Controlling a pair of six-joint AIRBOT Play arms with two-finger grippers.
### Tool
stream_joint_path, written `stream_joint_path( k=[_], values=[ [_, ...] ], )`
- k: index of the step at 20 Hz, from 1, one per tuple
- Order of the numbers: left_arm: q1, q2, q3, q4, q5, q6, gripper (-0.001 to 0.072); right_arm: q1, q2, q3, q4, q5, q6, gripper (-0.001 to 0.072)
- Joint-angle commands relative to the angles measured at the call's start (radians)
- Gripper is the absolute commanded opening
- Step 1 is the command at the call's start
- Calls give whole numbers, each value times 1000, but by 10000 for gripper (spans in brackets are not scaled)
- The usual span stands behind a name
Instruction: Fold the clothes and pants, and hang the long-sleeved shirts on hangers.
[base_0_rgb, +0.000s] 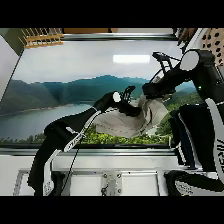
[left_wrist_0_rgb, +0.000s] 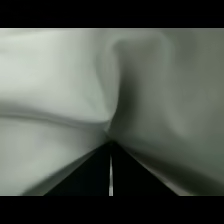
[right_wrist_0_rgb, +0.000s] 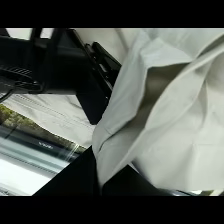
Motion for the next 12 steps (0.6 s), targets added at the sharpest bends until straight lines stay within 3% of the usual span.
stream_joint_path(
  k=[1, 12],
  values=[
    [18, 17, 2, 0, -2, -8, 14, 52, -14, 2, 0, -35, -3, 4],
    [211, 199, 2, 13, -52, -7, 14, 75, -35, 2, 4, -55, -34, 4]
  ],
)
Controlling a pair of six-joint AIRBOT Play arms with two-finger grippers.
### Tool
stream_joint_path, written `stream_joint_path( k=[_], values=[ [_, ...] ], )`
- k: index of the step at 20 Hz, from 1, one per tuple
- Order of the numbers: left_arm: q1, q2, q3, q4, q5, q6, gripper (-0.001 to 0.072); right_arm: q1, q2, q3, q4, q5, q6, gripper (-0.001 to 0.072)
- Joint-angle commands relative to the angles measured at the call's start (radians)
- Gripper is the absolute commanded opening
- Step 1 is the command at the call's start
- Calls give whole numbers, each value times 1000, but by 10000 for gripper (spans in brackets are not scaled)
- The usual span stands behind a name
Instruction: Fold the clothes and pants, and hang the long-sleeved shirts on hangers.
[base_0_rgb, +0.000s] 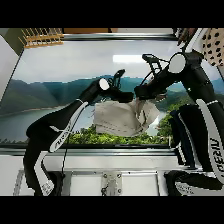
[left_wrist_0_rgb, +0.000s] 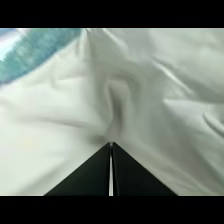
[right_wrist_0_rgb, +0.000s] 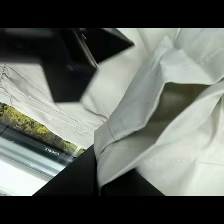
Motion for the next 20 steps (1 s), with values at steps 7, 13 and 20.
stream_joint_path(
  k=[7, 13, 20],
  values=[
    [244, 153, 1, 189, -133, -10, 14, 125, -23, 1, 11, -141, -50, 4],
    [388, 186, 1, 186, -245, -10, 14, 294, -162, 1, 108, -280, -138, 4],
    [462, 211, 1, 185, -295, -11, 14, 457, -426, 34, 117, -528, -167, 696]
  ],
)
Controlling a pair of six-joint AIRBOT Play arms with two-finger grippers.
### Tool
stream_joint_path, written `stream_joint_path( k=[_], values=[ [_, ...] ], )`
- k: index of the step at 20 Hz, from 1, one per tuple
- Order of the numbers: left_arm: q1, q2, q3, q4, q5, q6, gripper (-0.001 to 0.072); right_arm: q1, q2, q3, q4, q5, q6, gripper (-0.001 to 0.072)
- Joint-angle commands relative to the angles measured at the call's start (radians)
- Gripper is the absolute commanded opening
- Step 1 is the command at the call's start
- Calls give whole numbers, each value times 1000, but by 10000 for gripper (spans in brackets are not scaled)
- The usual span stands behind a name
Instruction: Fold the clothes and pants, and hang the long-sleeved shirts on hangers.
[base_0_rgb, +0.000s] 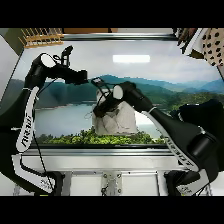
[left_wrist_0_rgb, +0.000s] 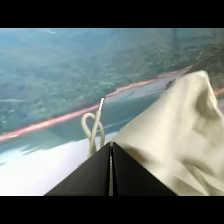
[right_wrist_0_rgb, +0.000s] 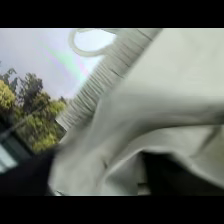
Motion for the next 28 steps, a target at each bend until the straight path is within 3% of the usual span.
stream_joint_path(
  k=[1, 7, 13, 16, 19, 24, 28],
  values=[
    [33, 14, 1, 2, -23, 0, 14, 70, -114, 47, 8, -94, -40, 713],
    [92, 124, -69, 13, 14, 3, 13, -23, 102, 15, -98, -55, -41, 713],
    [78, 317, -415, 47, 84, 5, 14, -373, 372, -375, -86, 11, -53, 713],
    [42, 393, -552, 47, 122, 14, 14, -582, 375, -557, 95, -6, -68, 712],
    [0, 440, -645, 46, 168, 13, 14, -684, 307, -662, 314, -64, -167, 714],
    [-52, 454, -676, 45, 185, 13, 14, -675, 134, -670, 645, -80, -379, 712],
    [-86, 454, -676, 45, 206, 13, 14, -586, 77, -653, 737, -138, -406, 704]
  ],
)
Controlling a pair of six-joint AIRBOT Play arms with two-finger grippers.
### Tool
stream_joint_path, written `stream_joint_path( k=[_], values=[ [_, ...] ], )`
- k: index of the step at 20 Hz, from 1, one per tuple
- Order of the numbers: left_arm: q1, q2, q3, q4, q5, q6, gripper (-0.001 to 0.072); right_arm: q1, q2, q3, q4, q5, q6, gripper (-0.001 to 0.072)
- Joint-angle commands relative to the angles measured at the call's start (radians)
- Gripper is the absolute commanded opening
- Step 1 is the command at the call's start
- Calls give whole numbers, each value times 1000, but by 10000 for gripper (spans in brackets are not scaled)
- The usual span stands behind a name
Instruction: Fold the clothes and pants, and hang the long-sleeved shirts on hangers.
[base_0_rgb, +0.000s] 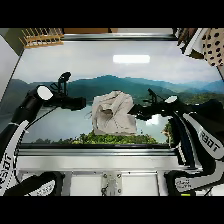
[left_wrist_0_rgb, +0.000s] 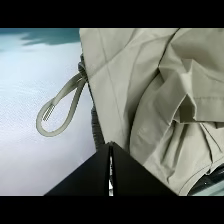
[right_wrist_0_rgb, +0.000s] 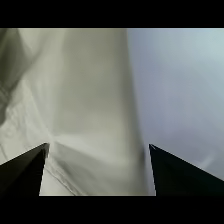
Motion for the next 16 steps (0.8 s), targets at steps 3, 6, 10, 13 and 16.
stream_joint_path(
  k=[3, 6, 10, 13, 16],
  values=[
    [-29, 3, -6, -1, 21, 0, 14, 126, -56, 6, 164, -81, -81, 476],
    [-27, 3, -6, -1, 20, 0, 14, 178, -54, 24, 203, -79, -157, 59],
    [-28, 3, -6, -1, 17, 0, 14, 122, 39, 126, -24, -28, 59, 3],
    [-28, 3, -6, 0, 18, 0, 14, -6, 183, 298, -537, 162, 488, 3],
    [-28, 3, -6, -1, 19, 0, 14, -163, 332, 431, -788, 343, 576, 2]
  ],
)
